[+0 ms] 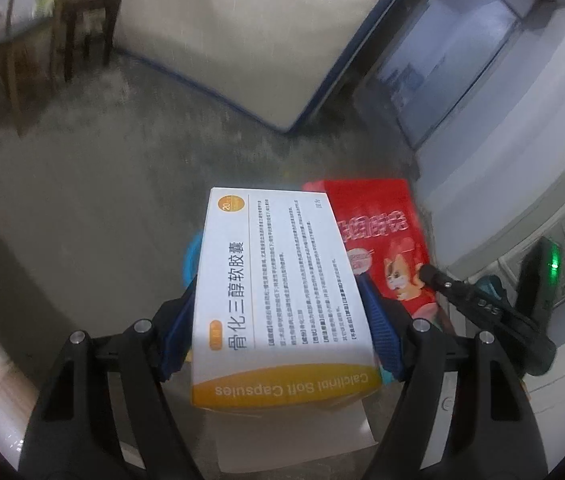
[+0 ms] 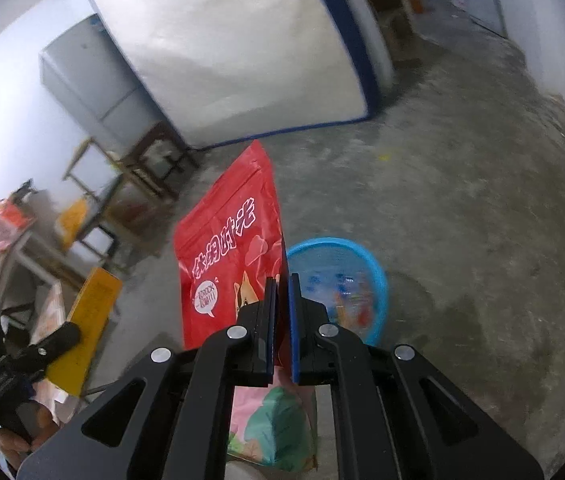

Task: Collect trash
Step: 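Carry the medicine box and red snack bag to the wastebasket with both tools, then open the left tool to drop the box while the right tool releases the red bag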

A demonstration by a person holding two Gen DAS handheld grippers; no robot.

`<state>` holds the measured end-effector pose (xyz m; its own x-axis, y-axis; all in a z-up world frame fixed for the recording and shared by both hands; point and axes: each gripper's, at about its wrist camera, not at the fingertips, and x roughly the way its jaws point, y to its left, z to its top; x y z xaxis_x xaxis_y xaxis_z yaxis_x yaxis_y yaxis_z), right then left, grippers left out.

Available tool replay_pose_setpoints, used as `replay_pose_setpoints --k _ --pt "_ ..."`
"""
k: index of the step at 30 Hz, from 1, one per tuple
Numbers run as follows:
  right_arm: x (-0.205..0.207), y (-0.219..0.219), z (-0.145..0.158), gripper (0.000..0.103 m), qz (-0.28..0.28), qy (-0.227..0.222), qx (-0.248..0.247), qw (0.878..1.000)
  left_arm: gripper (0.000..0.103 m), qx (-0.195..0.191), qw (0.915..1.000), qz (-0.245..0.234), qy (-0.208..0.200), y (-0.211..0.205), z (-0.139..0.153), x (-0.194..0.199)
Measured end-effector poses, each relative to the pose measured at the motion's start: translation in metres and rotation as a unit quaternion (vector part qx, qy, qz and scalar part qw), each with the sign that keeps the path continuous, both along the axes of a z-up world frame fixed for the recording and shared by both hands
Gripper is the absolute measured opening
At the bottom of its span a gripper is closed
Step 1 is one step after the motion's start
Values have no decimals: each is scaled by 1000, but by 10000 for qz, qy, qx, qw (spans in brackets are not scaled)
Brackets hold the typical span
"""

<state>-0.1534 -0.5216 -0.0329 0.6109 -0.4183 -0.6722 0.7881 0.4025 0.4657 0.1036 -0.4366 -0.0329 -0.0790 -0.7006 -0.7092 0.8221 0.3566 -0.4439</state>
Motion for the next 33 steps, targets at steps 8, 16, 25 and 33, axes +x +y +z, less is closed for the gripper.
replay_pose_setpoints --k 8,16,25,33 --pt "18 -68 -87 6 -185 32 728 9972 74 494 9977 186 432 -87 -87 11" --pt "48 -111 -195 37 -454 533 1129 9911 85 786 9943 547 475 -116 -124 29" --pt "29 -83 -187 38 -440 614 664 9949 85 320 9967 536 524 -75 -101 32" --pt "66 -70 -170 16 315 1010 350 9938 85 -111 9994 -314 -110 2 -14 -20"
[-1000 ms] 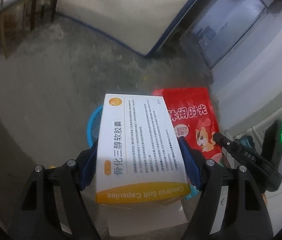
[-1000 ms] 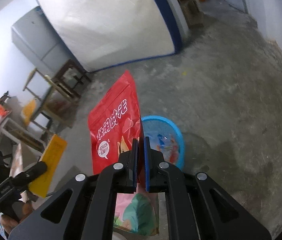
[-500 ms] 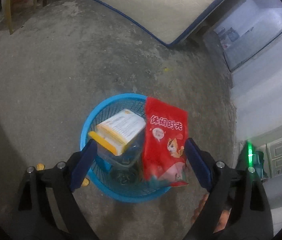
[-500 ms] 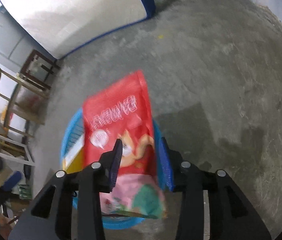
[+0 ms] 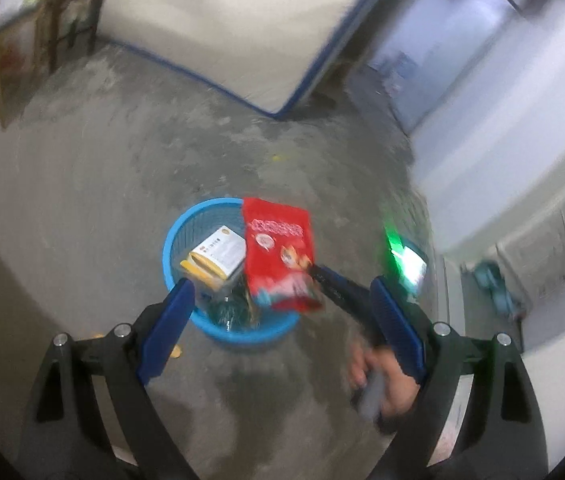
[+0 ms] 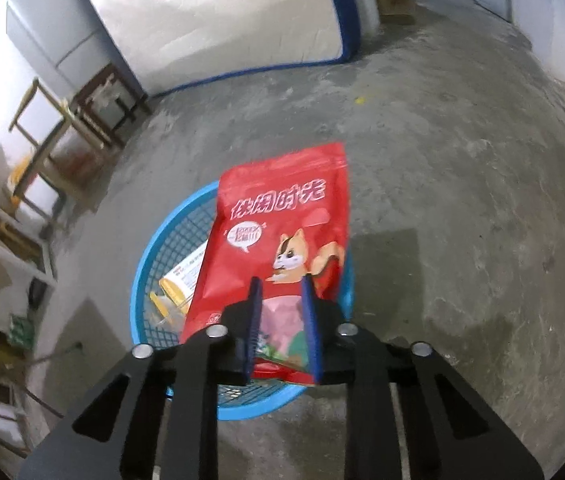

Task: Collect trash
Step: 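Open the left tool to drop the box while the right tool releases the red bag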

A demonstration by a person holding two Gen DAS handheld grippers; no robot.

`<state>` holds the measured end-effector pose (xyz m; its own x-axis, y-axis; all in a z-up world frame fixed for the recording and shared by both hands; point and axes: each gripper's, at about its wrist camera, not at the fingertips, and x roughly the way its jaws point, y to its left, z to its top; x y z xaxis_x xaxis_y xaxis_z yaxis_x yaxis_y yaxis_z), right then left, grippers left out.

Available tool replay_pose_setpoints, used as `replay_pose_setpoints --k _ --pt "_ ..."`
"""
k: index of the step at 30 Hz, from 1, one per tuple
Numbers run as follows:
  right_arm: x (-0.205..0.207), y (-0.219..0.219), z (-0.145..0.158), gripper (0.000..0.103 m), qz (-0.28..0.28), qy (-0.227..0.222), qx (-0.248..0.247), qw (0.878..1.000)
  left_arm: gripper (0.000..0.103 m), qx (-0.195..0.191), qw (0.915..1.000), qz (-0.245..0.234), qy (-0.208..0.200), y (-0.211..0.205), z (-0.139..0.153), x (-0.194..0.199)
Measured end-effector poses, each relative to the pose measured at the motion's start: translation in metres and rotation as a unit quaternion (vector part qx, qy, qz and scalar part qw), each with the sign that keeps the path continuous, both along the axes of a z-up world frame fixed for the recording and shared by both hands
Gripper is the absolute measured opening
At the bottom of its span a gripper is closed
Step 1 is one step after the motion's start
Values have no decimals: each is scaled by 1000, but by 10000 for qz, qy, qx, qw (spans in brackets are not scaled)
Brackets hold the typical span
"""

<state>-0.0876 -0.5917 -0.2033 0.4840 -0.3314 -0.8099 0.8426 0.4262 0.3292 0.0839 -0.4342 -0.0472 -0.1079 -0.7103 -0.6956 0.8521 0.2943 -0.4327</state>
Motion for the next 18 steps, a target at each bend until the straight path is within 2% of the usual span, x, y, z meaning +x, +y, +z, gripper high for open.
replay_pose_setpoints --k 2,4,6,10,15,18 --pt "13 -7 -8 12 57 174 79 9998 85 -137 9997 -93 -204 35 24 -10" --pt "31 -17 -21 10 136 474 149 9987 85 -248 9994 -70 -221 74 42 -14" --pt "55 -29 -41 7 269 954 131 9950 85 -279 9994 32 -220 111 54 -12" --pt "100 -31 -68 5 717 1864 4 9799 85 -279 9976 519 -355 179 75 -2" --pt "113 -37 -90 4 684 2343 188 9696 85 -425 9872 1350 -740 254 99 14" --pt "119 -37 -108 4 749 2761 254 9579 85 -608 9807 1654 -845 283 110 20"
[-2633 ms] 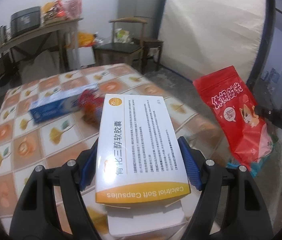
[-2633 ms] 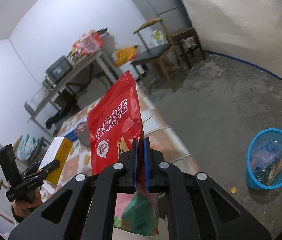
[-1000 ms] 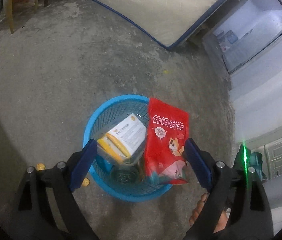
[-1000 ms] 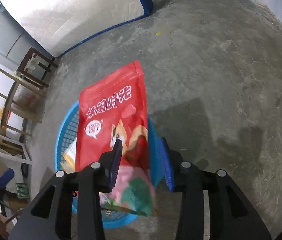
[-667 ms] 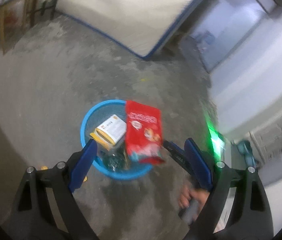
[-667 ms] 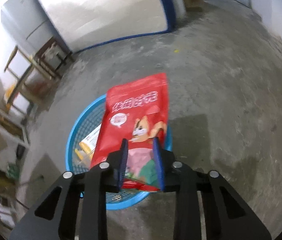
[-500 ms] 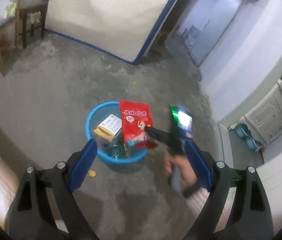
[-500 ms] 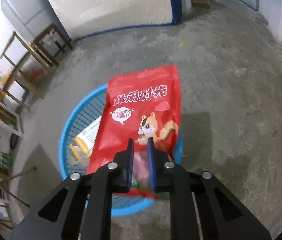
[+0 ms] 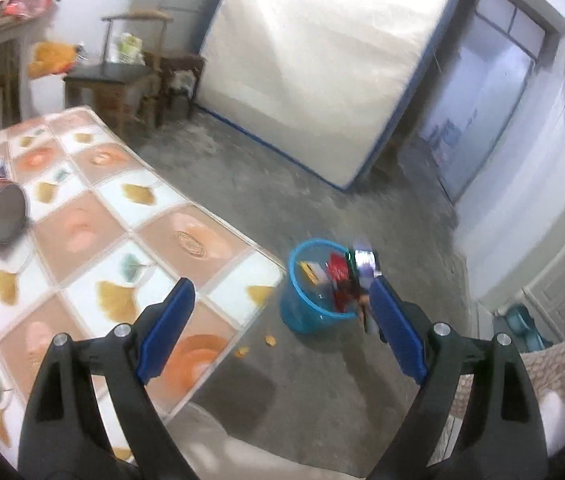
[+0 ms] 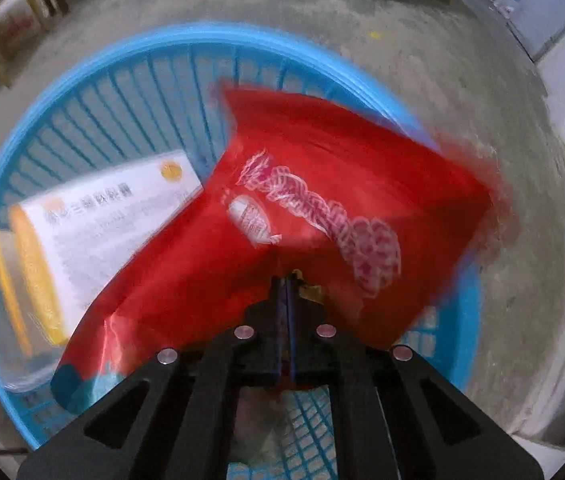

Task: Collect trash
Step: 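Open the left tool to drop the box while the right tool releases the red bag, then move both tools back to the table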

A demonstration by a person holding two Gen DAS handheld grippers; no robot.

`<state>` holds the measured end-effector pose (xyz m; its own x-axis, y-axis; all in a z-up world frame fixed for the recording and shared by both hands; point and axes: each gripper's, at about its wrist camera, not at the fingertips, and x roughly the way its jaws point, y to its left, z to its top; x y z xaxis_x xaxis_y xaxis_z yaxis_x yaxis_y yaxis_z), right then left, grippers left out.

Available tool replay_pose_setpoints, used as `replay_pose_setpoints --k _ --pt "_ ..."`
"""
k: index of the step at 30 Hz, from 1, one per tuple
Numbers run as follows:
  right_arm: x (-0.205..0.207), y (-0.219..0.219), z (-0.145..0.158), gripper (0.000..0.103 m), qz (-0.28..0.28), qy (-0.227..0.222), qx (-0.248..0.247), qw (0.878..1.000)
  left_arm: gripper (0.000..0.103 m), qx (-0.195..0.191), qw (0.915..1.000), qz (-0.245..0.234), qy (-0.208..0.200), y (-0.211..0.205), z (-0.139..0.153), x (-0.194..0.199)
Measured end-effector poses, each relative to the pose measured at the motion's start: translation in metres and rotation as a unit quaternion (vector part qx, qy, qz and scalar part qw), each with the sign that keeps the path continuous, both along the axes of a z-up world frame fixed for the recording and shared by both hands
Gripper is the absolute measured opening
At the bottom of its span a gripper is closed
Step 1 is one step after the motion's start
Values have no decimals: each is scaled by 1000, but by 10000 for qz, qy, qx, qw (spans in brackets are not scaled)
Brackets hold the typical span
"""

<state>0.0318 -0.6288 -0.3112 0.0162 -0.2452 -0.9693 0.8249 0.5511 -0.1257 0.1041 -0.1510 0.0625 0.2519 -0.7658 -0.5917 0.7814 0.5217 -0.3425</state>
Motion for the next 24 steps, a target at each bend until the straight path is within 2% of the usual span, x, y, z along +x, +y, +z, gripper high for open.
replay_pose_setpoints --k 4,7,9,11,18,22,24 --pt "8 -1 -2 4 140 384 -127 9991 85 -187 9995 229 -52 20 7 7" --pt "8 1 13 4 214 525 -253 9981 85 -315 9991 291 27 33 9 12" --pt "2 6 32 6 234 281 -304 9989 85 -388 9987 325 12 38 8 13" --pt "-8 14 60 15 283 -85 -388 9988 85 -416 9986 331 -20 43 7 13" --pt "-49 53 144 18 352 -981 -640 9925 85 -646 9971 385 120 65 2 22" --pt "-68 84 187 18 170 -1535 -509 9867 85 -714 9962 492 116 87 7 23" --pt "-73 102 207 26 226 -1774 -470 9828 85 -737 9953 621 61 100 12 24"
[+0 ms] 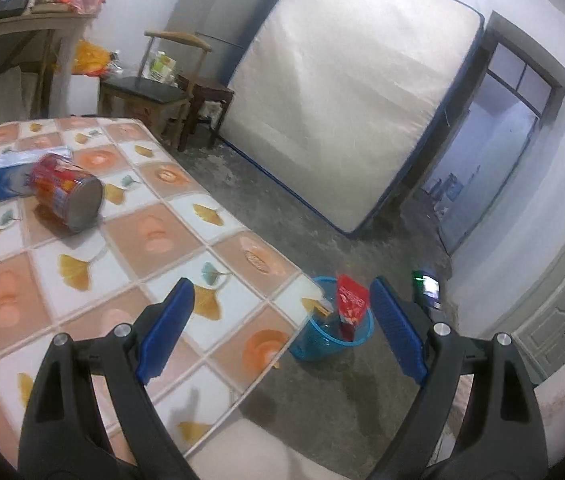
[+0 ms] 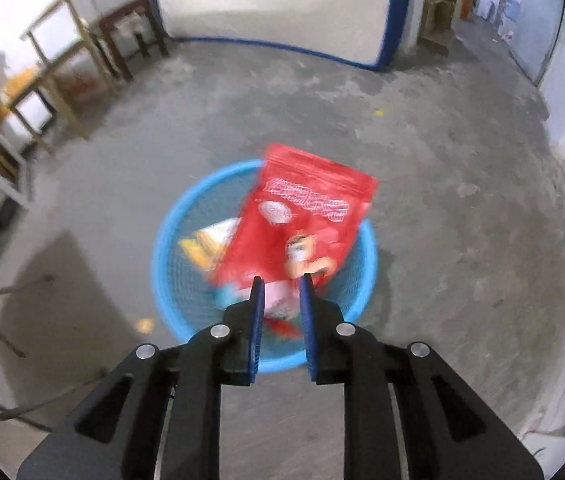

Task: Collect trash
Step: 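Move both tools back to the table, then grasp the red cartoon can with the right tool while the left tool grasps the blue toothpaste box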

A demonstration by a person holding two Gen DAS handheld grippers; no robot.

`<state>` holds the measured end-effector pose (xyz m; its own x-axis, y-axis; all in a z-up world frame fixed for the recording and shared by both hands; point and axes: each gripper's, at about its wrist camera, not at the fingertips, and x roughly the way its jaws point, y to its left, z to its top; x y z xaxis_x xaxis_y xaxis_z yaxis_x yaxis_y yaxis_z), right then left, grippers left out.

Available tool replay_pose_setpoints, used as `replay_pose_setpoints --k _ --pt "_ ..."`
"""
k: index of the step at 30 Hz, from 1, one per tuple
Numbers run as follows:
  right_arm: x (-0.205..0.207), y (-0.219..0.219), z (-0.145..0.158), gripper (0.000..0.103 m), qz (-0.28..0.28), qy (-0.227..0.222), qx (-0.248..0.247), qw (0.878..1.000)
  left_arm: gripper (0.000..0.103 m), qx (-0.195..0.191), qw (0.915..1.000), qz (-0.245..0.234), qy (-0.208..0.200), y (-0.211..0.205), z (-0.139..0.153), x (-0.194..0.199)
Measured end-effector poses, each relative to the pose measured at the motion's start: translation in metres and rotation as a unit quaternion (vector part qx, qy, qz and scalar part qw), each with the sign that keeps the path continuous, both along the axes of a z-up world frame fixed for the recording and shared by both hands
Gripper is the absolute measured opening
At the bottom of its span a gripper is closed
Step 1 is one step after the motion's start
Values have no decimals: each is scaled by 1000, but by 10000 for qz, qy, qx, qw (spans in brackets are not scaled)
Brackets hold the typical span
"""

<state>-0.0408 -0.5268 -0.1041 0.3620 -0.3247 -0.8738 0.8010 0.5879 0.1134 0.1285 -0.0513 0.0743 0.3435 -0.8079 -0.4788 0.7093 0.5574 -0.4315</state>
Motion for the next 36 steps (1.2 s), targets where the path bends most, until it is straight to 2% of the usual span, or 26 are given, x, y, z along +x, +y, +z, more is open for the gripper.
replay_pose_setpoints --k 2,7,8,10,12,13,15,16,17,19,21,22,23,25,29,32,34,36 --pt "2 37 35 44 210 -293 -53 9993 85 3 9998 171 -44 13 4 3" --pt "23 118 118 62 901 -941 -236 9912 85 150 9965 801 -168 59 17 16" --pt "31 131 134 68 1044 -1114 -207 9881 85 180 9955 912 -208 66 19 18" --pt "45 155 159 73 1321 -1414 -117 9810 85 214 9923 1193 -267 88 24 24" --pt "65 186 188 79 1770 -1823 27 9672 85 317 9880 1490 -263 110 26 33" --pt "83 206 203 82 2090 -2045 104 9562 86 424 9852 1638 -263 119 26 38" --pt "111 232 217 85 2628 -2285 287 9370 86 651 9798 1868 -287 135 26 47" --pt "129 247 222 85 2978 -2338 397 9247 86 815 9769 1952 -298 141 25 53" --pt "154 269 228 86 3472 -2384 498 9056 86 925 9750 1994 -311 145 24 57" --pt "193 305 235 86 4066 -2299 578 8823 86 1195 9706 2052 -382 154 20 67" --pt "242 343 235 86 4648 -2015 597 8601 86 1513 9668 1998 -491 157 16 78" --pt "257 355 234 86 4819 -1906 615 8530 86 1688 9657 1874 -618 156 14 84" --pt "279 373 230 86 5093 -1711 681 8406 86 1874 9639 1716 -803 154 12 91" --pt "316 400 223 86 5441 -1376 651 8251 87 2213 9569 1464 -1181 148 8 106" --pt "356 427 214 86 5726 -976 425 8129 88 3004 9325 1120 -1660 132 -6 158" --pt "380 430 205 86 5848 -769 607 8052 89 3331 9227 793 -1773 121 -17 196" --pt "395 436 193 86 5932 -609 748 7993 89 3635 9149 320 -1727 111 -29 225" --pt "404 437 185 86 5956 -493 794 7979 89 3959 8993 -61 -1859 99 -39 242"
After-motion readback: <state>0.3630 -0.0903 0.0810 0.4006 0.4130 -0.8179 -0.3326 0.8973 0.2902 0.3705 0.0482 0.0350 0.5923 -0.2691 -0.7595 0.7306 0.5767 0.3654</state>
